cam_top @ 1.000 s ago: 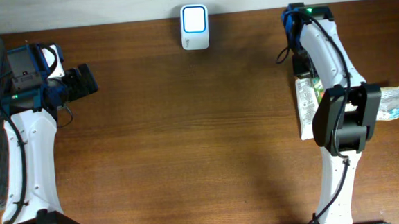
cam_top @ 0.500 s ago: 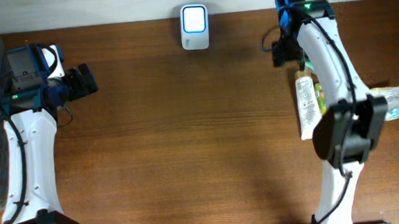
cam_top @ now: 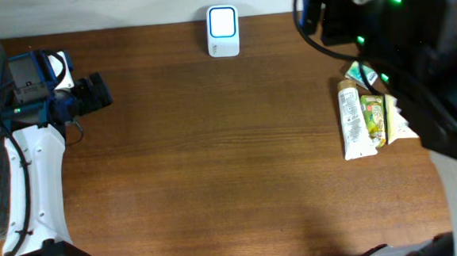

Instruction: Scan the item barcode

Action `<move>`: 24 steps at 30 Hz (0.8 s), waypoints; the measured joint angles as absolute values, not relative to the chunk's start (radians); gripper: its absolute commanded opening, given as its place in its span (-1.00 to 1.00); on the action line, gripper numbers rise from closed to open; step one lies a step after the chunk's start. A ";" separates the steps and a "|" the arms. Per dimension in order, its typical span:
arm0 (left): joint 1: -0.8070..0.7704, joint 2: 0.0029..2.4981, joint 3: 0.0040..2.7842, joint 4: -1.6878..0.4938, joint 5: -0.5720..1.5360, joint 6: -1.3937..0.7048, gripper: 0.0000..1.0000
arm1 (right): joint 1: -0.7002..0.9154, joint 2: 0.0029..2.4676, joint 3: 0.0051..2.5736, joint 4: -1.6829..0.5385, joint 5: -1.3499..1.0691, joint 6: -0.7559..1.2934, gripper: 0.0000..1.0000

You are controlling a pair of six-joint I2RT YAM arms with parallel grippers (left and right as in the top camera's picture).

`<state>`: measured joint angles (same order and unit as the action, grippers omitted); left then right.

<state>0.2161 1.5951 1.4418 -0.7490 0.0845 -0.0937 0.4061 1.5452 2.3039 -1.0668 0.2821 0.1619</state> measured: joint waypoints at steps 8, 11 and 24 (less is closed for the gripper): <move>0.216 1.595 1.442 -0.749 0.085 -0.094 0.99 | 0.407 1.394 2.304 -1.154 0.339 0.162 0.97; 0.216 1.595 1.442 -0.749 0.085 -0.094 0.98 | 0.407 1.312 2.304 -1.243 0.400 0.162 0.97; 0.216 1.595 1.442 -0.749 0.085 -0.094 0.98 | 0.102 0.949 1.780 -0.931 0.202 0.049 0.97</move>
<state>0.2161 1.5951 1.4418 -0.7490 0.0849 -0.0937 0.1017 0.9489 1.7802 -0.9310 0.2016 0.0486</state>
